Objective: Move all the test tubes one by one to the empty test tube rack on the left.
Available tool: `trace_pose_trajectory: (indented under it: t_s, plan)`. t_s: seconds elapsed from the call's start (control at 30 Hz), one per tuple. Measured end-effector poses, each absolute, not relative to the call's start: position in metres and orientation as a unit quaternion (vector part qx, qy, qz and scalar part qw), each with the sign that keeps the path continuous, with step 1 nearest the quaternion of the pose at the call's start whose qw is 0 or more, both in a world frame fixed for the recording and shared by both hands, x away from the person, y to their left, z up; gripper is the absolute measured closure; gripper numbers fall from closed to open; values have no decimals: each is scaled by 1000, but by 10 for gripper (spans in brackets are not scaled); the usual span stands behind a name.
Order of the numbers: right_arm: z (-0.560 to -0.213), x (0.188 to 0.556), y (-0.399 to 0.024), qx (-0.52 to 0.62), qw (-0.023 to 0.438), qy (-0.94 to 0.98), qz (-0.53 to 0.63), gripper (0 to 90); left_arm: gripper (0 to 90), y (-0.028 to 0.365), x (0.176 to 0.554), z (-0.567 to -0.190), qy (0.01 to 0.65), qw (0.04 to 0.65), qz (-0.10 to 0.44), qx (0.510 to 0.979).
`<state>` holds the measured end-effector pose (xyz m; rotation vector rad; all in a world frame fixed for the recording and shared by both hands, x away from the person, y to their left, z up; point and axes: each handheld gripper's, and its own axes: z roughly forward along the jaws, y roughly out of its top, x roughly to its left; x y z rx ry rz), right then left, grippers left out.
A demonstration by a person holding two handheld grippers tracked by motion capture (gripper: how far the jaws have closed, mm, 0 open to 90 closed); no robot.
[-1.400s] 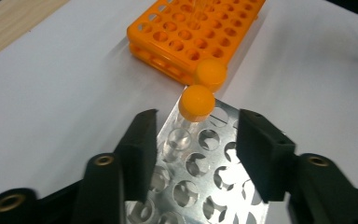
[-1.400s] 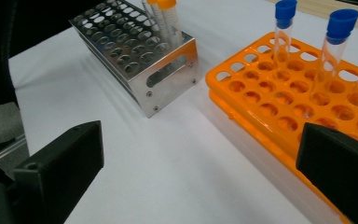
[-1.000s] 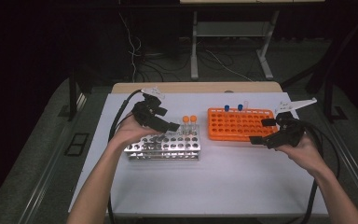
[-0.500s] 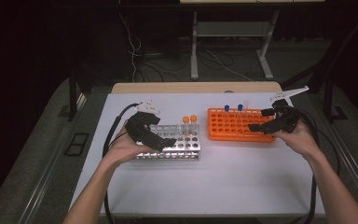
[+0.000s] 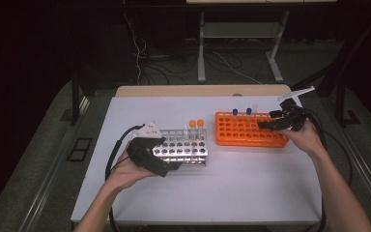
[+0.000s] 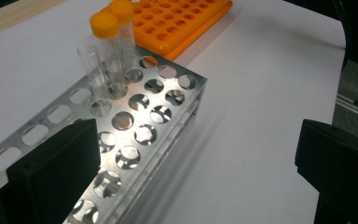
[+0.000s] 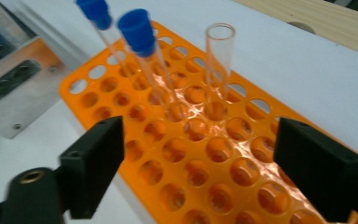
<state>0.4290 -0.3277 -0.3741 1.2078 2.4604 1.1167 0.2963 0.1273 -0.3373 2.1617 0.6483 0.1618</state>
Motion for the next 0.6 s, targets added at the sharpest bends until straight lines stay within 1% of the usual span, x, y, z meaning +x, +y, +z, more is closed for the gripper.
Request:
trace_pose_trajectory:
  t_s: [0.27,0.4,0.6]
  plan:
    - [-382,443,-323,406,103,826,377,349,0,132,284,-345,258,431,58,863]
    - [-386,448,-320,402,106,826,380,441,0,134,281,-347,259,434,59,861]
    - [-397,455,-314,404,109,829,371,554,0,137,279,-351,260,435,57,860]
